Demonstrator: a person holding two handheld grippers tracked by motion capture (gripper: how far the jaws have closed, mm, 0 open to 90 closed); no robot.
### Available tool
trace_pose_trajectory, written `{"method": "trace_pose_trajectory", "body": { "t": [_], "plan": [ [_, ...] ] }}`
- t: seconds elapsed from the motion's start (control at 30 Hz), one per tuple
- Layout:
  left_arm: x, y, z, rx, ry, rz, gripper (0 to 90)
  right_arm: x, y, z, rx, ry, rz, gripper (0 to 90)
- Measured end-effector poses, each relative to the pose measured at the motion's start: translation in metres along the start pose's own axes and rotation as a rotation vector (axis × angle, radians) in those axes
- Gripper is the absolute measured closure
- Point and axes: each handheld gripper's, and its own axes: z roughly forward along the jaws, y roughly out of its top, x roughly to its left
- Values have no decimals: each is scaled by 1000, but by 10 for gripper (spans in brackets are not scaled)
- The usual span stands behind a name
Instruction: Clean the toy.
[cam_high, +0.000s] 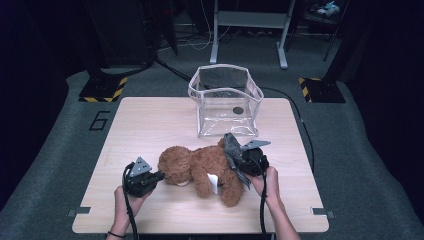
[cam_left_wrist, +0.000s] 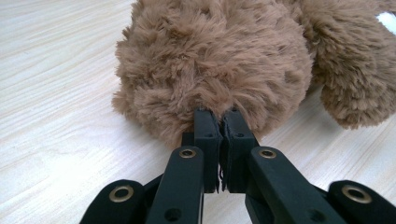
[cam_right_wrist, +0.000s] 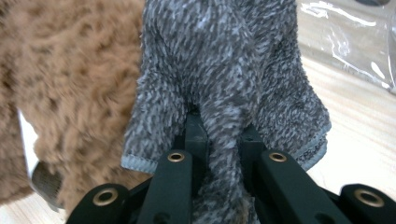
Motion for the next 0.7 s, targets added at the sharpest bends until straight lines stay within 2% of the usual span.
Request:
{"method": "trace_pose_trajectory", "body": {
  "t": [0.2,0.5,0.63,0.7],
  "plan": [
    [0,-1,-1,-1,1,-6,865,-2,-19,7,73,-42,-21,802],
    [1,-1,-1,-4,3,-5,865,-18,-44,-2,140,-130,3,802],
    [1,-1,-1,-4,4,-4,865,-24,-53,-7,143,-159,14,802],
    [0,-1,-1,-4,6,-5,864,-26,-56,-10,138,-156,26,802]
  ]
}}
